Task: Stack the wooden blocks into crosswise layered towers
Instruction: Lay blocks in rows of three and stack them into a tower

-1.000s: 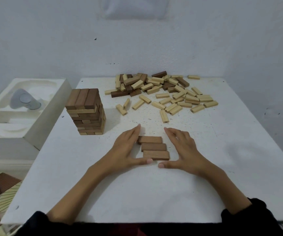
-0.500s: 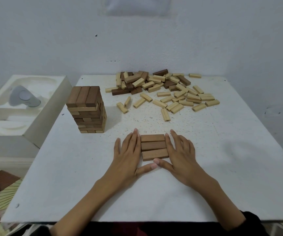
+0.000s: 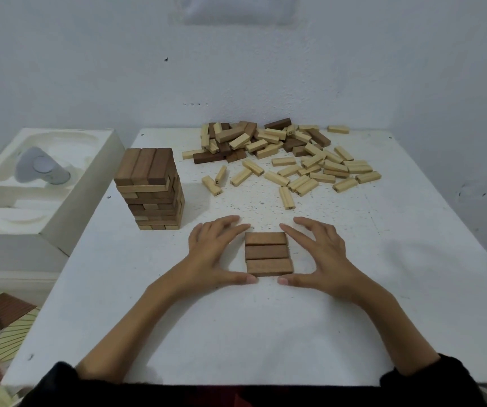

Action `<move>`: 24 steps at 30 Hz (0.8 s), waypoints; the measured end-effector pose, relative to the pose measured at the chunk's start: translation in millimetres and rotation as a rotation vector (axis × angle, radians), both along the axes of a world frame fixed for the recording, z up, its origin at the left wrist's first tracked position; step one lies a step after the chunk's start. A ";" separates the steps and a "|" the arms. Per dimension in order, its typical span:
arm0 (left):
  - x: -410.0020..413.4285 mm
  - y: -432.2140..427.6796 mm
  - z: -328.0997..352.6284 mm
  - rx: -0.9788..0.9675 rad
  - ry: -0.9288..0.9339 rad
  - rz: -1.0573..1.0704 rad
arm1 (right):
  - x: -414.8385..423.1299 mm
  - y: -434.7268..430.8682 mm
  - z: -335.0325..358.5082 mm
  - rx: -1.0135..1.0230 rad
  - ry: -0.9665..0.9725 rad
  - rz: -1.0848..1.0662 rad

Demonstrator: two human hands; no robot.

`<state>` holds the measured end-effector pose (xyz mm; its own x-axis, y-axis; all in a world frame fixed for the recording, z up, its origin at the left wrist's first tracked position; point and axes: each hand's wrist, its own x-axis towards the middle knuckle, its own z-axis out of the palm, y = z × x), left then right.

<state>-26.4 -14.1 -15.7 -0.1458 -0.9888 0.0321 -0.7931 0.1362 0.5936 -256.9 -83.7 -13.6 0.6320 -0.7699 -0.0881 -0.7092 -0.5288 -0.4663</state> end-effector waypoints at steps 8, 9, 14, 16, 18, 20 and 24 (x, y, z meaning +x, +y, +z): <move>-3.5 1.2 -1.0 0.042 -0.132 0.014 | 0.5 8.7 -7.5 -0.087 0.071 -0.076; -5.6 3.3 -1.0 0.066 -0.199 0.029 | 1.3 12.1 -7.7 -0.110 0.105 -0.091; -26.3 19.6 -2.8 0.131 -0.389 0.003 | 9.2 29.9 -18.5 -0.219 0.142 -0.136; -32.1 21.4 -3.1 0.123 -0.369 -0.005 | 10.4 30.7 -22.6 -0.251 0.127 -0.168; -36.4 21.0 -2.6 0.111 -0.354 -0.008 | 13.5 31.4 -25.7 -0.257 0.133 -0.187; -40.1 20.3 -2.3 0.107 -0.335 0.004 | 16.3 31.7 -27.2 -0.289 0.139 -0.218; -43.4 21.3 -1.8 0.114 -0.364 0.011 | 16.6 33.0 -30.2 -0.259 0.201 -0.207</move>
<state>-69.7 7.2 -17.5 -0.1168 -0.9846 -0.1302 -0.9560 0.0760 0.2832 -240.4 -50.7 -43.8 0.4510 -0.8923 0.0192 -0.8768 -0.4470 -0.1770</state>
